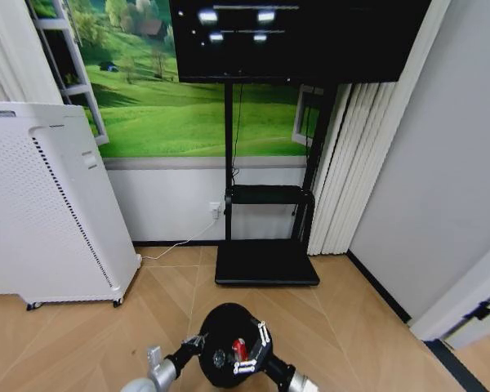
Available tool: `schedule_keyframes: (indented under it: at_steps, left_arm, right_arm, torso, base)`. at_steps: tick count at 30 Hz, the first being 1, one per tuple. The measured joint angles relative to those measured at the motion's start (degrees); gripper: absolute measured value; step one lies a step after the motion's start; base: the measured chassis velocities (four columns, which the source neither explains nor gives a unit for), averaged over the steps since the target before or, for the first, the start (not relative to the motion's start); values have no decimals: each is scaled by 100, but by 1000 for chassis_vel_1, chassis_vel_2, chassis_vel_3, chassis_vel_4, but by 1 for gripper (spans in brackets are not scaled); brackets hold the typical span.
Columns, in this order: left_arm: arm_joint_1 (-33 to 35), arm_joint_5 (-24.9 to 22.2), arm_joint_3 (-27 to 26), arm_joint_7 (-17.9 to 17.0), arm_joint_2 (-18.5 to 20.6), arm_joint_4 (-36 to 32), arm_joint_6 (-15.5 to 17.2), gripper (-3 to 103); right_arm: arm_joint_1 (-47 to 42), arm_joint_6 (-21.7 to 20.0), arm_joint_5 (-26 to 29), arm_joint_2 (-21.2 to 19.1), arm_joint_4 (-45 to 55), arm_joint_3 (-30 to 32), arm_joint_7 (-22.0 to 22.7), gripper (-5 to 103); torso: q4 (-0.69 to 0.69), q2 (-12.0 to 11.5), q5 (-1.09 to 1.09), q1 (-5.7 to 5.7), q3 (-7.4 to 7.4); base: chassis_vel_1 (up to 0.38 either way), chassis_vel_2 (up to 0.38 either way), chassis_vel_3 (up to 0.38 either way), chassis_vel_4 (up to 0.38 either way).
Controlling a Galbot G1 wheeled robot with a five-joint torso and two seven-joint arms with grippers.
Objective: Pick up the trash bin and place the garbage on the floor into it.
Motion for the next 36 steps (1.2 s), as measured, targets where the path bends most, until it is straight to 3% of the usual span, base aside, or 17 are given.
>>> schedule_keyframes:
  at_steps: [1,3,5,8,9,10,13,15,21,24,28,36]
  left_arm:
    - [0,0,0,0,0,0,0,3]
    - [121,-44,-422,-449,-18,-209,64,3]
    - [159,-43,-588,-583,-33,-276,75,3]
    - [403,24,-1507,-996,-86,-538,190,3]
    - [403,24,-1507,-996,-86,-538,190,3]
    - [581,-88,-1903,-1318,-112,-719,333,3]
    - [812,-261,-2252,-1620,-166,-914,496,3]
    - [1395,-403,-2828,-1871,-378,-1239,673,3]
    - [2164,-680,-3507,-1916,-589,-1519,780,3]
    - [2854,-1124,-4259,-1868,-846,-1729,813,3]
    - [3157,-1175,-4504,-1688,-976,-1652,715,3]
    - [3430,-1010,-4748,-1274,-1158,-829,388,3]
  right_arm:
    - [0,0,0,0,0,0,0,100]
    - [91,-78,212,99,-173,497,127,100]
    - [114,-144,279,144,-234,670,207,100]
    - [59,-1104,657,309,-274,1365,737,100]
    - [59,-1104,657,309,-274,1365,737,100]
    - [55,-1440,793,383,-342,1535,1168,100]
    - [64,-1687,839,459,-441,1699,1396,100]
    - [169,-1953,869,648,-634,1917,1770,100]
    - [197,-2161,1024,983,-693,2287,2033,100]
    - [196,-2190,1140,1159,-767,2545,2180,100]
    - [229,-2154,1159,1219,-839,2578,2190,100]
    - [311,-1979,1062,1499,-928,2504,2237,100]
  torso:
    - [0,0,0,0,0]
    - [0,0,-1,0,1]
    - [1,0,-2,0,1]
    - [-1,0,-5,0,1]
    - [-1,0,-5,0,1]
    - [-1,0,0,0,0]
    - [0,0,4,0,0]
    - [0,0,-4,0,0]
    - [3,0,-3,0,0]
    - [-1,1,-1,0,-1]
    - [0,2,2,-1,-1]
    - [0,2,0,0,0]
  base:
    - [0,0,0,0]
    - [0,0,0,0]
    - [0,0,0,0]
    - [0,0,0,0]
    - [0,0,0,0]
    - [0,0,0,0]
    - [0,0,0,0]
    - [0,0,0,0]
    - [0,0,0,0]
    - [0,0,0,0]
    - [0,0,0,0]
    - [0,0,0,0]
